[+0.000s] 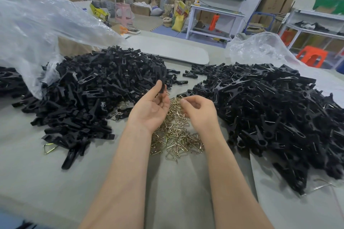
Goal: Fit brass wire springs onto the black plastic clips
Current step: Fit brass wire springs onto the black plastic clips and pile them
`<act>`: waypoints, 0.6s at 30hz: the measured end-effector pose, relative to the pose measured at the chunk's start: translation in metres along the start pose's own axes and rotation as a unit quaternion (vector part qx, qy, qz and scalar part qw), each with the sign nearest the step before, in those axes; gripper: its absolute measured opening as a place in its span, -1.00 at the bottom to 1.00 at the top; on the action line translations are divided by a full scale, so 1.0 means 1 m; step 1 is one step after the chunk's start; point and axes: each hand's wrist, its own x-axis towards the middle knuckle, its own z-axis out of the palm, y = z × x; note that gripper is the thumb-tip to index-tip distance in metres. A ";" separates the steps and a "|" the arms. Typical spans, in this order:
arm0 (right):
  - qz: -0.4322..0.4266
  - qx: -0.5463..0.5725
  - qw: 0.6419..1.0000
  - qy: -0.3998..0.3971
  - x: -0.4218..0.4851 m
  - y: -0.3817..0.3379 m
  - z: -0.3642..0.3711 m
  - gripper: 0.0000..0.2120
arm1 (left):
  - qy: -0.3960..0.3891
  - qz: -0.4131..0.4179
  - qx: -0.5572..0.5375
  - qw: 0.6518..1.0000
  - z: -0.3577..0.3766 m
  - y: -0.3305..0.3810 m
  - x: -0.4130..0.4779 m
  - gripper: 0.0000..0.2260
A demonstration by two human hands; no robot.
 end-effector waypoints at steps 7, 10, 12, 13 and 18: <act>0.029 0.225 0.974 0.028 -0.001 -0.008 -0.012 -0.97 | 0.080 0.217 0.433 0.871 -0.001 -0.011 0.006 -0.86; 0.061 0.315 0.946 0.049 -0.001 -0.011 -0.022 -0.94 | 0.067 0.302 0.612 0.728 0.000 -0.020 0.004 -0.77; 0.067 0.329 0.940 0.063 0.000 -0.011 -0.025 -0.93 | 0.039 0.322 0.643 0.693 -0.002 -0.025 0.007 -0.80; 0.066 0.317 0.944 0.067 0.001 -0.011 -0.026 -0.93 | 0.031 0.329 0.658 0.676 -0.002 -0.027 0.007 -0.81; 0.041 0.195 0.976 0.086 0.003 -0.007 -0.020 -0.90 | 0.003 0.363 0.690 0.626 -0.005 -0.029 0.008 -0.80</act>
